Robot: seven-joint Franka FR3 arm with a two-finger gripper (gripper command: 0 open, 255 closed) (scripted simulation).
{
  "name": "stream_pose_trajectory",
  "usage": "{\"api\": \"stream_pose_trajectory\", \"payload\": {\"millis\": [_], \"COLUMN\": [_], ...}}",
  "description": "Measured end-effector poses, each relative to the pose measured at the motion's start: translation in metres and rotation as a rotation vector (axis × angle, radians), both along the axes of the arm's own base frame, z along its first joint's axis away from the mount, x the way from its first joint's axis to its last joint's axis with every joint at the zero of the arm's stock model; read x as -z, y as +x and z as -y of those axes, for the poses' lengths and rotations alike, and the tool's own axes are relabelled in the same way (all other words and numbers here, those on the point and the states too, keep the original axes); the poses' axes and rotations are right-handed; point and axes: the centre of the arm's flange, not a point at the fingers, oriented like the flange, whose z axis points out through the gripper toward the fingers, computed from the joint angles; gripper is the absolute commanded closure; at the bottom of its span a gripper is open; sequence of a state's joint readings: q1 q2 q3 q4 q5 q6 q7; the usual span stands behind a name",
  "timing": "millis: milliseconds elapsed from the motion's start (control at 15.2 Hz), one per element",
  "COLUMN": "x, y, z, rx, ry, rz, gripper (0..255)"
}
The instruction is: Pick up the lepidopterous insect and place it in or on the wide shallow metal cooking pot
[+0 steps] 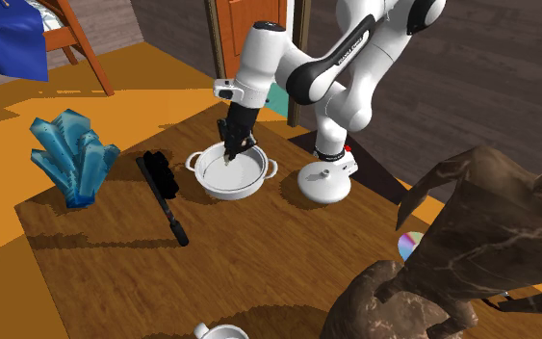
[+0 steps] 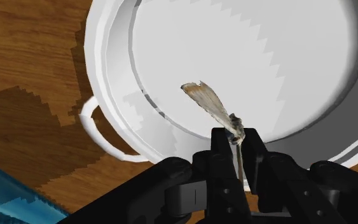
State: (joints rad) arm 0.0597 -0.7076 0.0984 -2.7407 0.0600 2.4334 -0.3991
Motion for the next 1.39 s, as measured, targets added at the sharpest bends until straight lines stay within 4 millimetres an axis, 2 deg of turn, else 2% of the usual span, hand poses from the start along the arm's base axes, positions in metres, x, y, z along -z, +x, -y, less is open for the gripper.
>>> {"api": "stream_pose_trajectory", "payload": {"millis": [198,594,660,1056,1386], "x": [0.014,0.017,0.017,0.017,-0.025], "y": [0.000,0.000,0.000,0.000,-0.015], "z": [0.000,0.001,0.001,0.001,0.003], "rx": [0.000,0.000,0.000,0.000,0.000], "ry": [0.000,0.000,0.000,0.000,0.000], "rz": [0.000,0.001,0.001,0.001,0.002], "gripper": [255,255,0,0,0]}}
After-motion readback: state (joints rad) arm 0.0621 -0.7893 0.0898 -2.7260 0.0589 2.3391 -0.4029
